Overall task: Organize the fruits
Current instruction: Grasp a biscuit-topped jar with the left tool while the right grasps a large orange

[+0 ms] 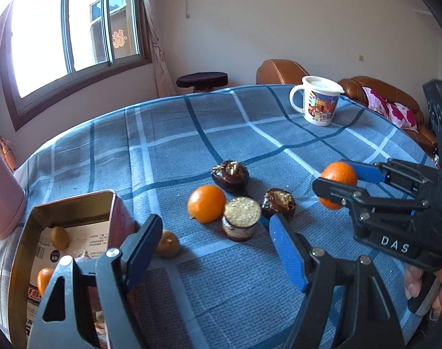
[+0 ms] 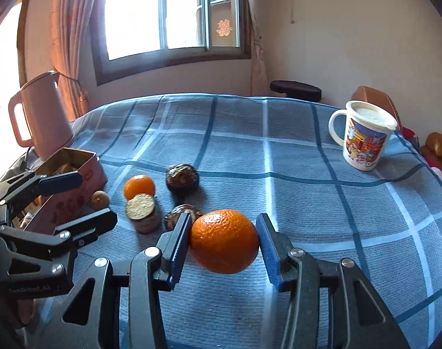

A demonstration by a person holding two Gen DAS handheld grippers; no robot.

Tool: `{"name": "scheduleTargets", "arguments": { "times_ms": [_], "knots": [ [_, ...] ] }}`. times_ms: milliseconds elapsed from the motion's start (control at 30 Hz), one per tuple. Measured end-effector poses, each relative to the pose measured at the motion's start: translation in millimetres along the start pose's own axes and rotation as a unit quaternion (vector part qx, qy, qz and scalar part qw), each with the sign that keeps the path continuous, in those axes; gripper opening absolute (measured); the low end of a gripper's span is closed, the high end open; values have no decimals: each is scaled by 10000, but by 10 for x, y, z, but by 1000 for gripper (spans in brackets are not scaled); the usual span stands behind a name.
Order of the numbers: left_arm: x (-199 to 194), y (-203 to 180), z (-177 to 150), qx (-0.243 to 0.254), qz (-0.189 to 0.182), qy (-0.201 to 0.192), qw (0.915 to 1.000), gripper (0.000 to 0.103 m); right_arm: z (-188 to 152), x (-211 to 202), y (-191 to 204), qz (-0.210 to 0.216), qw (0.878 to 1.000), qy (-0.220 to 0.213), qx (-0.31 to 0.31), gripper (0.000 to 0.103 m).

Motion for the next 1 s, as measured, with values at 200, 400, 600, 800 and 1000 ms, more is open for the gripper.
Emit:
{"name": "scheduleTargets", "arguments": {
  "times_ms": [200,400,600,800,1000],
  "knots": [
    [293,-134,-103,-67,-147,602,9981,49,10,2,-93,13,9999,-41,164,48],
    [419,-187,-90,-83,-134,717,9973,46,-5,26,-62,122,9998,-6,145,48],
    [388,-150,-73,-192,-278,681,9971,37,-4,21,-45,268,9995,-50,188,48],
    [242,-156,-78,-195,-395,489,9978,37,9,-4,-34,223,9996,-112,128,48],
    [101,-153,-45,-200,-420,190,9987,37,42,-66,-8,225,9994,-274,53,48]
  ]
}}
Point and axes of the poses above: each gripper's, at about its wrist camera, not at the fingertips, and x roughly the way its jaws point, y to its left, z to its top, the point moved 10 cm from there along x, roughly the way its jaws point, and after that the axes turned 13 degrees about -x, right-handed, at the moved point
